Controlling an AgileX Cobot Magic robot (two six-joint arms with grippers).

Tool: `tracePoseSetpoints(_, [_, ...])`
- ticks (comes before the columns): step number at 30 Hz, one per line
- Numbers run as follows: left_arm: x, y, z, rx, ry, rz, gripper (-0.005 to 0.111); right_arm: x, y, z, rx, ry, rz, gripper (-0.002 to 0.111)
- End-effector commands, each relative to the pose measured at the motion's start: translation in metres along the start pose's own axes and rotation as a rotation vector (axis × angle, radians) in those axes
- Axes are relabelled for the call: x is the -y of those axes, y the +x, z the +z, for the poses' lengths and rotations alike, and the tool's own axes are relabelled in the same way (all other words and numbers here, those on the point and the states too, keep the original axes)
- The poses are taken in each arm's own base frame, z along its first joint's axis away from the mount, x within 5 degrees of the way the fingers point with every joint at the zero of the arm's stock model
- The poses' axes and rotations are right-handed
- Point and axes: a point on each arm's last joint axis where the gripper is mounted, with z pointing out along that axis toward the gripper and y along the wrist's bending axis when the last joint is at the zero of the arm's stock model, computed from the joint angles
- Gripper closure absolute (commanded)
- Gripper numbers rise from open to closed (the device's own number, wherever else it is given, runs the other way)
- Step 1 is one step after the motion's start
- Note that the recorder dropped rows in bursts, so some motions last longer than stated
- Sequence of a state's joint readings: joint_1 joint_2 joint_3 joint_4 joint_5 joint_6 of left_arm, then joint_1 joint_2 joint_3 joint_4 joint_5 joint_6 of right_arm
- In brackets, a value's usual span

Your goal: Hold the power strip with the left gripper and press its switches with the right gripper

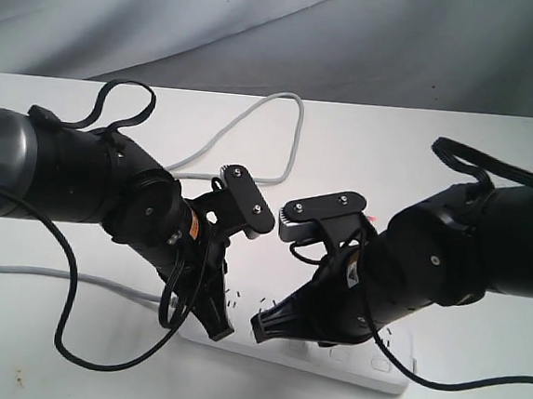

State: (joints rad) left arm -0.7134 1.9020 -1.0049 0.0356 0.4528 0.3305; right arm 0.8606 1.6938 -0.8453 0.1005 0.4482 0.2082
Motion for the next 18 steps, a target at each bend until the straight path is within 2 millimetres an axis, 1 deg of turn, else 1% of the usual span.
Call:
tracePoseSetpoints(1, [0.006,0.019,0.016,-0.149,0.056,-0.031,0.107,0.003,0.006,0.018,-0.068,0.022,0.013,0.108])
tracePoseSetpoints(5, [0.006,0.019,0.016,-0.149,0.056,-0.031,0.107,0.004,0.009,0.032,-0.096,0.021,0.043,0.108])
tracePoseSetpoints(6, [0.006,0.019,0.016,-0.149,0.056,-0.031,0.107,0.003,0.008,0.032,-0.095,0.015,0.047,0.108])
tracePoseSetpoints(15, [0.006,0.019,0.016,-0.149,0.056,-0.031,0.107,0.003,0.012,0.029,-0.138,0.017,0.030,0.108])
tracePoseSetpoints(17, [0.006,0.019,0.016,-0.149,0.056,-0.031,0.107,0.002,0.010,0.022,-0.117,0.010,0.029,0.108])
tracePoseSetpoints(18, [0.006,0.019,0.016,-0.149,0.056,-0.031,0.107,0.001,0.009,0.014,-0.097,0.002,0.027,0.108])
